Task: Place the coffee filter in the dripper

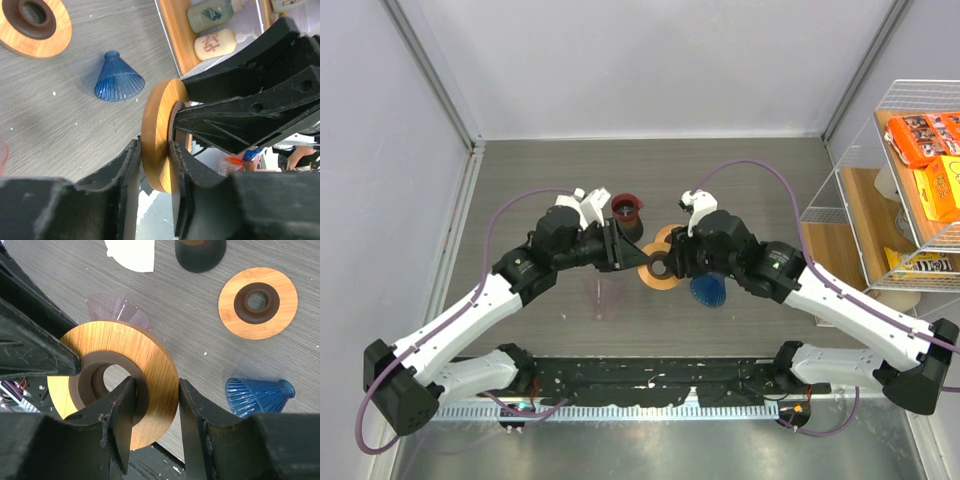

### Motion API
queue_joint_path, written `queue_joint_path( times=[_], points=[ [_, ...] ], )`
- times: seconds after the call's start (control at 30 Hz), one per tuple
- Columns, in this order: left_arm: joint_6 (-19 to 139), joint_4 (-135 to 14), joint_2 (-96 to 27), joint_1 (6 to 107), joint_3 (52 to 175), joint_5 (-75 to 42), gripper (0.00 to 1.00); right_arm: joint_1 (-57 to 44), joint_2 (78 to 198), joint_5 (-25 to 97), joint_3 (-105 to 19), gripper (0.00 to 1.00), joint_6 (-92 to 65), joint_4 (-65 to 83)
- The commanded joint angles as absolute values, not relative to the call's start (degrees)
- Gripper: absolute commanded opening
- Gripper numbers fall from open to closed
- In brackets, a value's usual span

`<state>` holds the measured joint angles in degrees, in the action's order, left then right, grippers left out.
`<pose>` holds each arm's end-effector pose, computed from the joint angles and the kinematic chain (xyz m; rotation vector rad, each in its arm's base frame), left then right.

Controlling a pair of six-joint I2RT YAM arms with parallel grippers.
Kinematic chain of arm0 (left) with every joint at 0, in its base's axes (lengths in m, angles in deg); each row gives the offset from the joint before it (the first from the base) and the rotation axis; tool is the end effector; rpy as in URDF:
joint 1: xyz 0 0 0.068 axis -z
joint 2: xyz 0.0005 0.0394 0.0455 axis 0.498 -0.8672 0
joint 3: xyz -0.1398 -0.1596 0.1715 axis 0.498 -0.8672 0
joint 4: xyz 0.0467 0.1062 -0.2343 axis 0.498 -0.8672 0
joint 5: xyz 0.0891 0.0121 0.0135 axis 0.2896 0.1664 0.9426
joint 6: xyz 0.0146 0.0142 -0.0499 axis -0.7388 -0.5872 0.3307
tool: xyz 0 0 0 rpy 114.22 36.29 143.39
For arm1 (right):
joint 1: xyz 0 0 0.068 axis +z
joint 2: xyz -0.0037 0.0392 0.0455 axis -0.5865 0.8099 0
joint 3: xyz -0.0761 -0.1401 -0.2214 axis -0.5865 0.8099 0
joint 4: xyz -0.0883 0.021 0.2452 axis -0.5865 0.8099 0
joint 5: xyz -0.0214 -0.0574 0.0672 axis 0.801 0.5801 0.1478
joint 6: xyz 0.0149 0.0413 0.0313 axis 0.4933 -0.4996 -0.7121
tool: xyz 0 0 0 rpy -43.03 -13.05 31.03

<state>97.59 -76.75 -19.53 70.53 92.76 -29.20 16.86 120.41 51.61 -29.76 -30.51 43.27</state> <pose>0.1724 -0.1649 0.3222 0.1045 2.2174 -1.3200 0.1470 0.1856 0.3427 -0.4851 2.1961 0.6012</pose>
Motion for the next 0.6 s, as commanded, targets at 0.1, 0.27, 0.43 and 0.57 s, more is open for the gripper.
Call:
queue_joint_path(
  times=[0.1,0.27,0.43,0.57],
  points=[
    [100.06,-71.65,-19.88,70.83,95.48,-32.29,0.0,17.0,116.32,51.68,-30.3,0.29,-31.22,38.93],
    [100.86,-73.58,-19.44,70.74,95.31,-29.31,0.0,17.0,113.69,52.82,-30.21,0.63,-31.22,39.28],
    [100.24,-76.84,-18.12,69.78,96.19,-25.27,0.0,17.0,107.64,58.61,-30.74,0.96,-32.97,41.13],
    [98.92,-75.17,-17.59,66.71,96.36,-23.68,0.0,16.91,100.96,64.23,-28.02,0.95,-34.64,40.61]
  ],
)
